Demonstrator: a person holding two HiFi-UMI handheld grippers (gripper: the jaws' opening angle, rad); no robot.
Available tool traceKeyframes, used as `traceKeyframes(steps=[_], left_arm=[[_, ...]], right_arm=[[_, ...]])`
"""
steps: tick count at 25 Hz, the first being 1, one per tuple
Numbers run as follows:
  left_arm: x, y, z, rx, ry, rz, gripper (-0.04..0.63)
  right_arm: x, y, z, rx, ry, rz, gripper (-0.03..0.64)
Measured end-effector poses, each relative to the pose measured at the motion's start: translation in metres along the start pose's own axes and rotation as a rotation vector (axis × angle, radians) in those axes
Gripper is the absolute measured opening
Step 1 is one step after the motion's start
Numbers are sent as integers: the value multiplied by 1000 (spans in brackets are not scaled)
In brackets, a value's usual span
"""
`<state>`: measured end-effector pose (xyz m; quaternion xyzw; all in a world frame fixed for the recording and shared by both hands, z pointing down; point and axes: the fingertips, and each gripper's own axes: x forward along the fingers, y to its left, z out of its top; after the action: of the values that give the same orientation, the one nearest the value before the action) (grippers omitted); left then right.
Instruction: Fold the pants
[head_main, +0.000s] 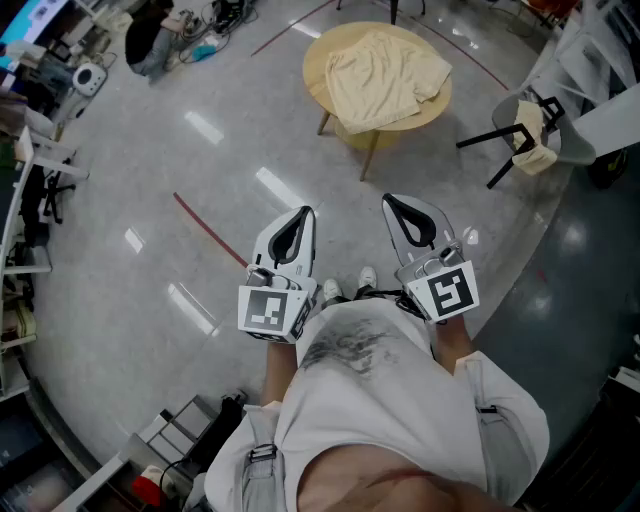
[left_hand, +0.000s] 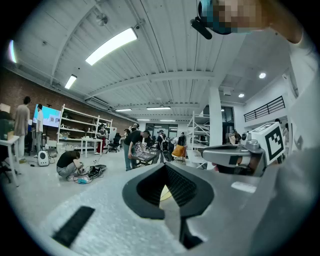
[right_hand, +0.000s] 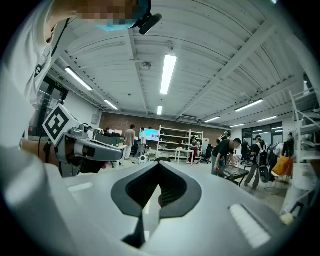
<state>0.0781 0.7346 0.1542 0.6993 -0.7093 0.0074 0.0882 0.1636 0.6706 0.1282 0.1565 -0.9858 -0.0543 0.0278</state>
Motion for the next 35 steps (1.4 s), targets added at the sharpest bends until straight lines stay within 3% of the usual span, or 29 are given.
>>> traceKeyframes(steps=[13, 20, 26, 35], left_arm=[[26, -52, 4, -4, -1, 55, 6], [35, -52, 7, 5, 4, 75, 6], [51, -25, 5, 3, 6, 48, 6], [82, 63, 5, -3, 9, -23, 6]], right_arm=[[-31, -36, -28, 62, 50, 61, 9], [-27, -38, -19, 57, -11, 82, 9], [1, -42, -26, 40, 2, 52, 9], [87, -38, -33, 19, 43, -19, 9]])
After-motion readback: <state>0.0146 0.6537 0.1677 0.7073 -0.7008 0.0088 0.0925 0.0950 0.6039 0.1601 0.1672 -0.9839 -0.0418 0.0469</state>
